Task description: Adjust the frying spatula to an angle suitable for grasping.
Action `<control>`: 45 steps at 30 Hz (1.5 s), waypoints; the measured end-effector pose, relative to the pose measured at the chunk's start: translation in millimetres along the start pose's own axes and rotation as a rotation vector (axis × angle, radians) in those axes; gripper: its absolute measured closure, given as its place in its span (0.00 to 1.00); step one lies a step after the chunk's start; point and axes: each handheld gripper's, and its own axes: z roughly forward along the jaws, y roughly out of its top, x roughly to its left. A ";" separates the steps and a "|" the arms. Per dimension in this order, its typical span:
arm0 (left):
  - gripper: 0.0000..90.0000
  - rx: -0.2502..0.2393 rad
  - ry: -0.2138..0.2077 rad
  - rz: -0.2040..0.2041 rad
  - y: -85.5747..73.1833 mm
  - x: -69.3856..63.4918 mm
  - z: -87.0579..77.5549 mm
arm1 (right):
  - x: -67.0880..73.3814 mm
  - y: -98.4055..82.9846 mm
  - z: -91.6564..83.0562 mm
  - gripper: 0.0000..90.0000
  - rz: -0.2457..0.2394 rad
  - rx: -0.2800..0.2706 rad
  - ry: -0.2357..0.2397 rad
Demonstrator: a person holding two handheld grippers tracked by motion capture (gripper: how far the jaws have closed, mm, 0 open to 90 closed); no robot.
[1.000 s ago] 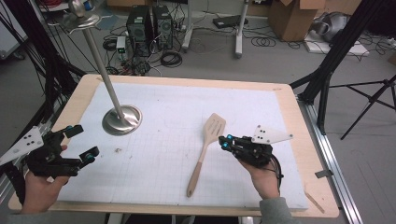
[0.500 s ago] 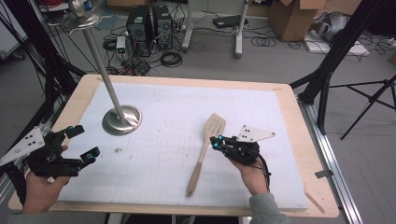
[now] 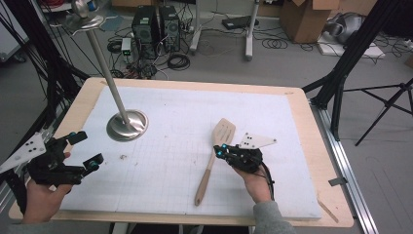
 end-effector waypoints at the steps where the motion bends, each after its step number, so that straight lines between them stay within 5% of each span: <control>1: 0.02 0.003 -0.001 -0.001 -0.3 0.1 0.0 | -0.2 0.0 0.6 1.00 -0.003 0.000 0.001; 35: 0.02 0.013 0.006 -0.013 -4.3 2.9 -1.9 | -7.4 -23.9 39.1 1.00 0.051 0.171 0.012; 45: 0.02 0.015 0.005 -0.017 -5.2 3.0 -1.5 | -5.3 -23.3 47.1 1.00 0.026 0.245 0.007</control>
